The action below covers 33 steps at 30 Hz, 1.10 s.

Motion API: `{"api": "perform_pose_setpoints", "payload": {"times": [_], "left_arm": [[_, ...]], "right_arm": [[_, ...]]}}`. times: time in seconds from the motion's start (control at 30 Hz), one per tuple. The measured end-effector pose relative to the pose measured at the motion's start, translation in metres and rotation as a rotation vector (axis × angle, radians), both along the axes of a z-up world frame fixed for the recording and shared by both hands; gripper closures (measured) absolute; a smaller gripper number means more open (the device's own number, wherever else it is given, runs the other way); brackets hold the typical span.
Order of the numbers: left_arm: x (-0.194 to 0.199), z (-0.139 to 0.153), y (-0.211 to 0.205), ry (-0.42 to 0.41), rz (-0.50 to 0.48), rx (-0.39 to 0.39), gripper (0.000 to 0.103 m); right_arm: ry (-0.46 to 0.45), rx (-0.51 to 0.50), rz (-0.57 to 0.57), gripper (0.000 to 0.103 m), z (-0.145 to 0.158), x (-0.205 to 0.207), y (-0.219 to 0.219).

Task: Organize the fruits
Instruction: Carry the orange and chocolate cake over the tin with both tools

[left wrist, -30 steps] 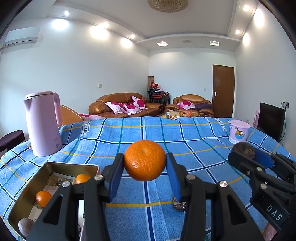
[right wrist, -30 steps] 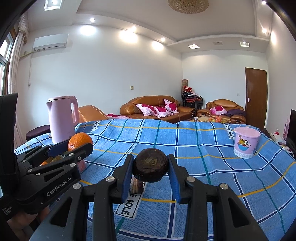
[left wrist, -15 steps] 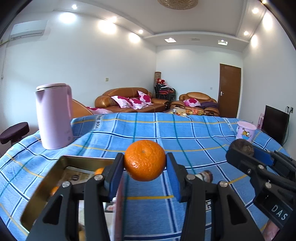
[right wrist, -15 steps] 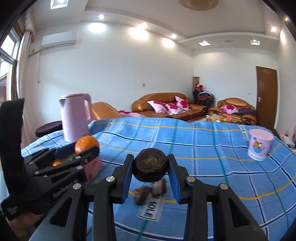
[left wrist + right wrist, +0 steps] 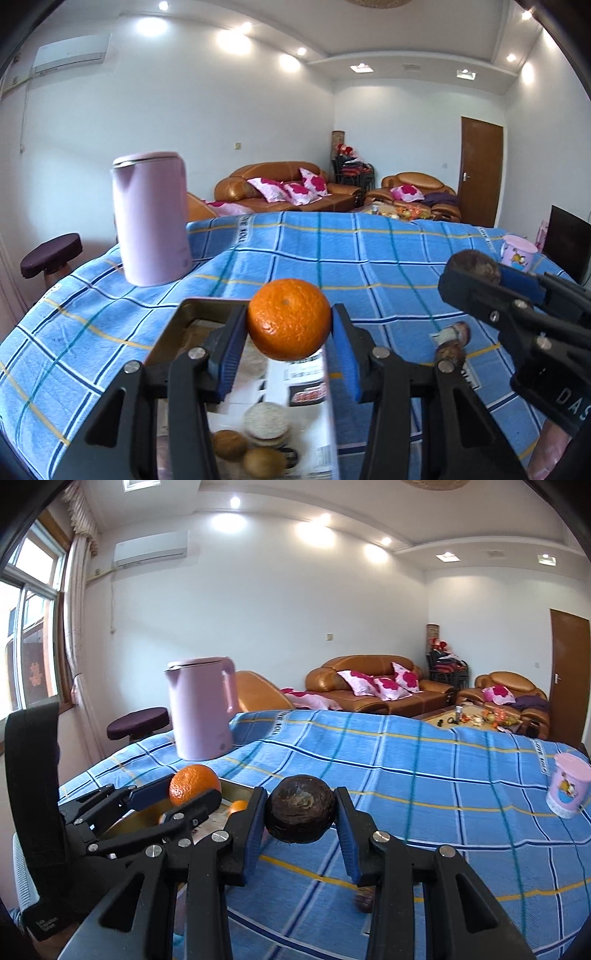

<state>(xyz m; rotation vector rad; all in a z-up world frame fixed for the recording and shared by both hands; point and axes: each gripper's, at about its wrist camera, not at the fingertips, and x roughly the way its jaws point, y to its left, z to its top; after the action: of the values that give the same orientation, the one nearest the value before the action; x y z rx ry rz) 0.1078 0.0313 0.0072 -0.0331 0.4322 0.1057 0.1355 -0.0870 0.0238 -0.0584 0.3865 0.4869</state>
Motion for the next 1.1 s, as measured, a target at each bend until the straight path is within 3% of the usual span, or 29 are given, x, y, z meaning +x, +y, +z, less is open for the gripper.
{"api": "perform_pose_setpoints", "payload": {"times": [0.53,1.1], "left_arm": [[-0.004,-0.008,0.044,0.056,0.084,-0.008,0.056],[0.006,-0.026,0.063,0.142,0.089,-0.02,0.056]], "right_arm": [[0.023,-0.036,0.082,0.064,-0.003,0.009,0.049],[0.082,-0.076,0.111,0.064,-0.025,0.028,0.083]]}}
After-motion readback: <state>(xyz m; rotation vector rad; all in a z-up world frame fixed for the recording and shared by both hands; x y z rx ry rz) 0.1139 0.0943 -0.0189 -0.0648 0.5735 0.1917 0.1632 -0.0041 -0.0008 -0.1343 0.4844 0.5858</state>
